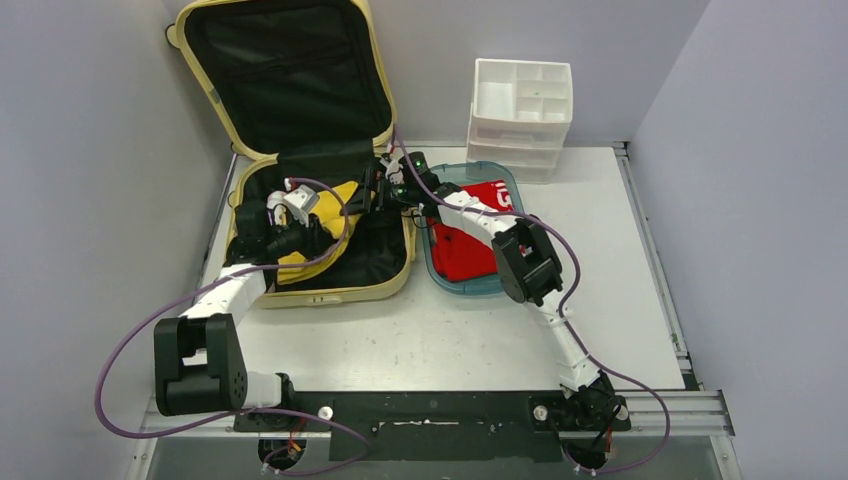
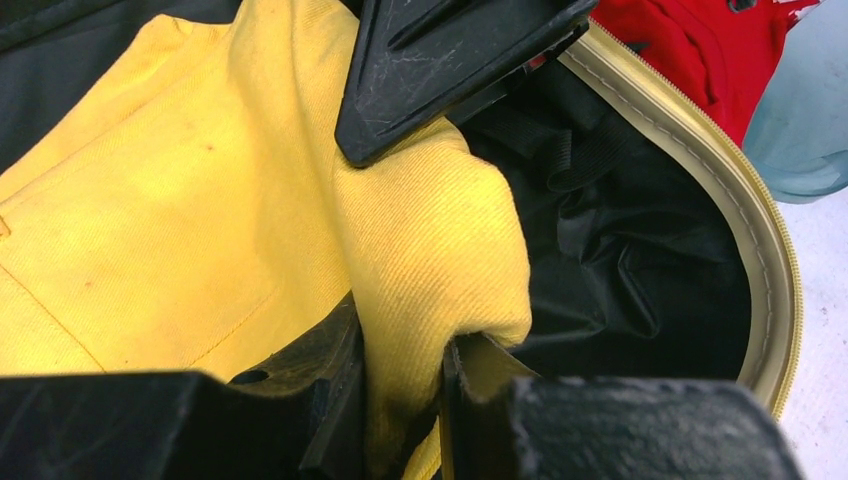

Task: Open, take out, and arrange the luggage
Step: Pick up the clothes from the luggage.

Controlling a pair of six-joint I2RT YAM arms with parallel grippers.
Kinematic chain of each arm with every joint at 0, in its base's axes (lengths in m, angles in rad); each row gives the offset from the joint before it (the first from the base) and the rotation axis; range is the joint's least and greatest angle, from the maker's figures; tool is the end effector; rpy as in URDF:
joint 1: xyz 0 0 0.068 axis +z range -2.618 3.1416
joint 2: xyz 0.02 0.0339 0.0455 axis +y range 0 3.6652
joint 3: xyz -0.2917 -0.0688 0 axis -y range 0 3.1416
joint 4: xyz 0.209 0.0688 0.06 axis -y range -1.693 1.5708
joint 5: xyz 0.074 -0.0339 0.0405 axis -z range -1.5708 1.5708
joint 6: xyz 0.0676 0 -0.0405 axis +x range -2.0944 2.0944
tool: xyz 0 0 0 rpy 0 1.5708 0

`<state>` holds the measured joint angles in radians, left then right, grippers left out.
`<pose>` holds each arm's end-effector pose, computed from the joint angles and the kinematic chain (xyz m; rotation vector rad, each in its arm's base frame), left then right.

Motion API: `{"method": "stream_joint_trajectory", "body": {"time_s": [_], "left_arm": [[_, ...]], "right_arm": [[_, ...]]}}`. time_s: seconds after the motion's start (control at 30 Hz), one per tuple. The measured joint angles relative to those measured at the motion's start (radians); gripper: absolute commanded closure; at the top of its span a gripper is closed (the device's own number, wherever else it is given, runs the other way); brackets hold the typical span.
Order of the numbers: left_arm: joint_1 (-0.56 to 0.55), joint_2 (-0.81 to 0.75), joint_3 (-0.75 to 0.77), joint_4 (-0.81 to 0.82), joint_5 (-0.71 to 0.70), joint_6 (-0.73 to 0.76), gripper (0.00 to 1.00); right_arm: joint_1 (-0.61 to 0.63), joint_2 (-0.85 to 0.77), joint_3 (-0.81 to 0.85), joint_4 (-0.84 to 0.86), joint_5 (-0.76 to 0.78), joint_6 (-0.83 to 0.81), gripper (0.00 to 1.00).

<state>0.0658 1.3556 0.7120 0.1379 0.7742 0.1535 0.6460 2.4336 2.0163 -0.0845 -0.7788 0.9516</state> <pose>0.2705 -0.0295 0.2618 0.5470 1.9047 -0.6565 0.4218 0.3775 0.2146 -0.2075 2.4205 1.6771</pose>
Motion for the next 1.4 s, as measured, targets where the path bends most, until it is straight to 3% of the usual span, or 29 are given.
{"method": "stream_joint_trajectory", "body": {"time_s": [0.07, 0.17, 0.23, 0.27, 0.5, 0.6, 0.7, 0.87, 0.93, 1.13, 1.4], "left_arm": [[0.001, 0.000, -0.001, -0.008, 0.005, 0.012, 0.72], [0.004, -0.007, -0.001, -0.023, 0.021, 0.024, 0.28], [0.008, -0.031, 0.000, -0.051, 0.054, 0.031, 0.08], [0.008, -0.044, 0.002, -0.063, 0.070, 0.040, 0.03], [0.015, -0.092, 0.060, -0.201, 0.138, 0.079, 0.03], [0.030, -0.107, 0.073, -0.236, 0.111, 0.071, 0.03], [0.056, -0.122, 0.084, -0.266, 0.055, 0.066, 0.03], [0.130, -0.152, 0.088, -0.322, -0.057, 0.069, 0.03], [0.156, -0.161, 0.089, -0.348, -0.103, 0.079, 0.03], [0.213, -0.190, 0.086, -0.430, -0.261, 0.126, 0.03], [0.222, -0.209, 0.021, -0.464, -0.460, 0.196, 0.03]], "right_arm": [[0.000, 0.012, 0.002, 0.012, -0.013, 0.011, 0.00], [0.000, 0.021, 0.003, 0.033, -0.021, 0.031, 0.00], [0.000, 0.031, 0.003, 0.058, -0.017, 0.041, 0.00], [0.000, 0.039, 0.003, 0.064, -0.017, 0.050, 0.00], [-0.001, 0.053, 0.002, 0.095, -0.022, 0.072, 0.01], [-0.001, 0.053, 0.002, 0.090, -0.019, 0.054, 0.07], [0.004, 0.053, 0.002, 0.087, -0.012, 0.030, 0.27], [0.010, 0.053, -0.001, 0.090, 0.005, 0.002, 0.84], [0.011, 0.053, -0.006, 0.106, 0.001, -0.001, 0.99], [0.011, 0.049, -0.011, 0.112, -0.007, -0.034, 1.00], [0.016, 0.003, 0.014, -0.092, 0.061, -0.220, 1.00]]}}
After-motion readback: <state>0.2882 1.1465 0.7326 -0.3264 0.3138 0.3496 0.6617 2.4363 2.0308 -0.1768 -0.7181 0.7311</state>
